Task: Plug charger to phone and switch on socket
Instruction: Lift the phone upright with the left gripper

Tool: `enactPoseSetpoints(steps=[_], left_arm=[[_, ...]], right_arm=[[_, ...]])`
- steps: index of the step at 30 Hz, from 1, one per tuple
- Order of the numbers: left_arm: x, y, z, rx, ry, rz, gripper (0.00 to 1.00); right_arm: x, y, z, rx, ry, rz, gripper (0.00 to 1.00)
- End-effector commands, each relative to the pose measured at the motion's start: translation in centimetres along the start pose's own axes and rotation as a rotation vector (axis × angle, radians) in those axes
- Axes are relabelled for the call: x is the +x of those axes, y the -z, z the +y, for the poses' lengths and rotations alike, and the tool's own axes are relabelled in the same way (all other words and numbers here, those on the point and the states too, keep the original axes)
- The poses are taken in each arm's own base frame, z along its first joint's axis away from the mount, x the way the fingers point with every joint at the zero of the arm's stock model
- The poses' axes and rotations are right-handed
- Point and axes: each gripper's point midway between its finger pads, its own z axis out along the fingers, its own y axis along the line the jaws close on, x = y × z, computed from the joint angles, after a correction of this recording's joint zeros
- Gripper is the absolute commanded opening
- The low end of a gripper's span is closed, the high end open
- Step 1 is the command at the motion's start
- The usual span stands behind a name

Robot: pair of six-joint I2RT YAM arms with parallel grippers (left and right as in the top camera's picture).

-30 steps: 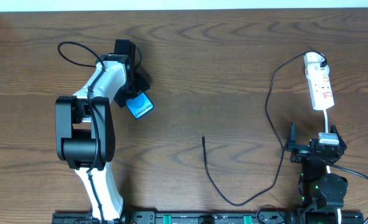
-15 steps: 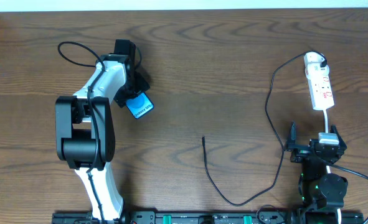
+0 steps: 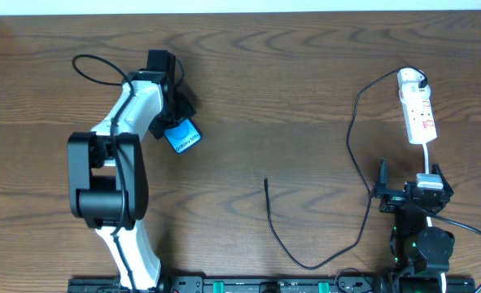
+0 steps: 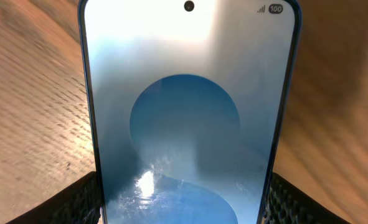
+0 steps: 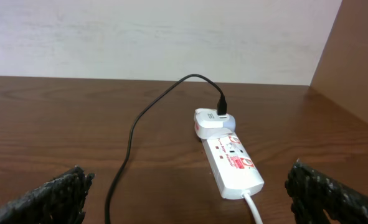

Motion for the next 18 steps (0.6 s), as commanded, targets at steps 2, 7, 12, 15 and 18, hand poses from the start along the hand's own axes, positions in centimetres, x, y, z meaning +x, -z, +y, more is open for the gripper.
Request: enactPoseSetpoints(steps=[2, 7, 12, 15, 18], left_arm=[[-0.9, 3.0, -0.6, 0.052, -0.005, -0.056, 0.07], [-1.0, 4.6, -0.8, 0.075, -0.004, -0.077, 0.07], [-0.7, 6.3, -1.6, 0.138, -0.007, -0.072, 0.07], [-0.3, 7.4, -2.5, 0.197, -0.011, -0.058, 0.07], [0.3, 8.7, -3.5, 0.276, -0.017, -0.029, 0.07]], right_arm=[[0.0, 0.0, 0.1, -0.002, 0.013, -0.001, 0.99], [0.0, 0.0, 0.1, -0.002, 0.013, -0.001, 0.99], [0.0, 0.0, 0.1, -0.002, 0.013, -0.001, 0.99], [0.0, 0.0, 0.1, -0.002, 0.013, -0.001, 0.99], [0.0, 0.0, 0.1, -0.002, 0.013, -0.001, 0.99]])
